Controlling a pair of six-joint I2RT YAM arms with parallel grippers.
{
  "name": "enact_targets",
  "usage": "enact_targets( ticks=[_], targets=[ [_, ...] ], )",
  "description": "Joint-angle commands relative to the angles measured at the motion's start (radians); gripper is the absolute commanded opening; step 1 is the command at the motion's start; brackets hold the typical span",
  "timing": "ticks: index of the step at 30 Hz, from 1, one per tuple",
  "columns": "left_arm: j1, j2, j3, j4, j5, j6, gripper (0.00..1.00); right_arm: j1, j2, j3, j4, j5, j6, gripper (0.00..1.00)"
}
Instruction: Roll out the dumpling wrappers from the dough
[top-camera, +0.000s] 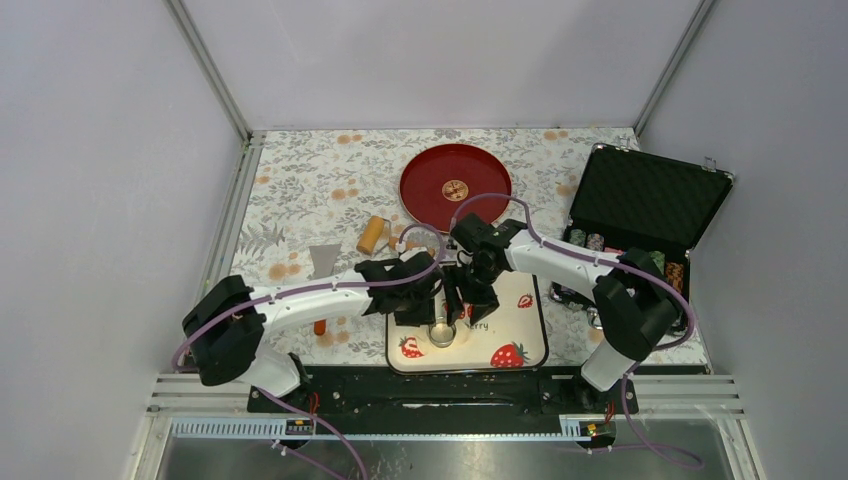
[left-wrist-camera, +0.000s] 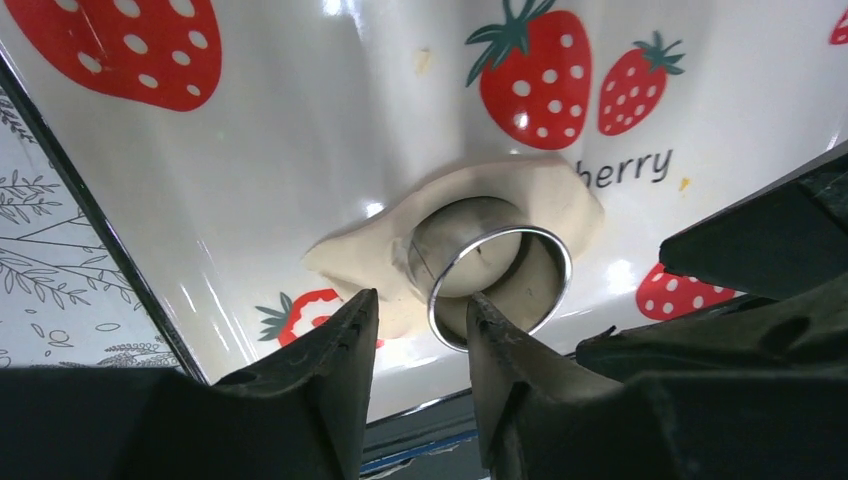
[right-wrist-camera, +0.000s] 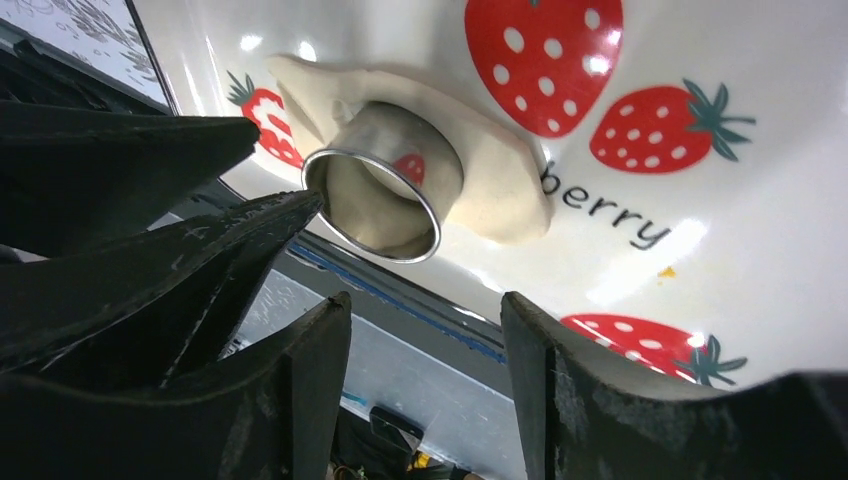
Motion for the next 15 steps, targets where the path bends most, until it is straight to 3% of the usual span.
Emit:
enact_targets(
  ticks=[1, 9, 15],
  targets=[
    [0.013, -0.004, -0.047, 0.084, 0.051, 0.008, 0.36, 0.008, 0.047, -0.004, 0.061, -0.055, 0.030, 0.61],
    [0.013, 0.035, -0.074, 0.134, 0.066, 0.003, 0.31, 0.008, 0.125, -0.028, 0.106, -0.071, 0.043, 0.47],
    [0.013, 0.062, -0.075, 0.136, 0.096, 0.012, 0.23, 0.008, 0.147, -0.045, 0.128, -0.079, 0.043, 0.18]
  ],
)
